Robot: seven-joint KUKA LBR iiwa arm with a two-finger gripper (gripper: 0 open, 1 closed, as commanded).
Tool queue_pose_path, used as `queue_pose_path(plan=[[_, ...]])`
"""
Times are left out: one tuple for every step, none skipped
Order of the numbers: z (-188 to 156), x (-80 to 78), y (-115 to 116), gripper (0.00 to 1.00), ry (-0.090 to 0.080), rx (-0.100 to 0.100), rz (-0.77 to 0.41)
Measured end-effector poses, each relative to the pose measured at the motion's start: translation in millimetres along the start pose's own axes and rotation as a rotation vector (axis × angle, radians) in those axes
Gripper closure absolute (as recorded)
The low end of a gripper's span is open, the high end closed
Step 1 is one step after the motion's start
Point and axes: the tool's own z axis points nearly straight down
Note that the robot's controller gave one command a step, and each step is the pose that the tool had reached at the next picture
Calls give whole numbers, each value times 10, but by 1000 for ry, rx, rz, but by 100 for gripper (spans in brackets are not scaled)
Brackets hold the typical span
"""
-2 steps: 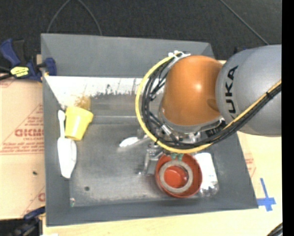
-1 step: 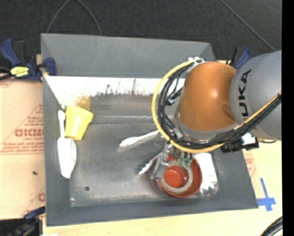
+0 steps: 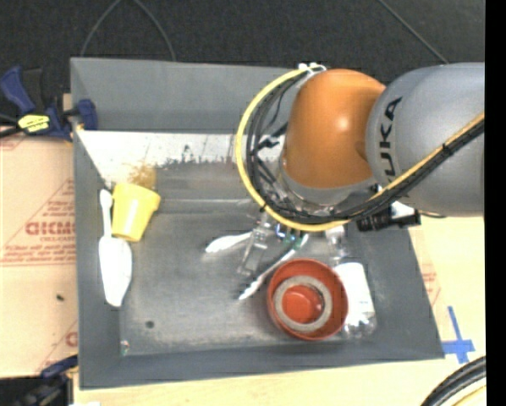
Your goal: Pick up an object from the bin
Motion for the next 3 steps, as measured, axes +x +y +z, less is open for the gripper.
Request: queue_pose_path(plan=[[-54, 287, -313, 0, 11, 9, -2], [70, 173, 21, 0, -3, -2, 44], [16, 414, -456, 0, 8, 11, 147]])
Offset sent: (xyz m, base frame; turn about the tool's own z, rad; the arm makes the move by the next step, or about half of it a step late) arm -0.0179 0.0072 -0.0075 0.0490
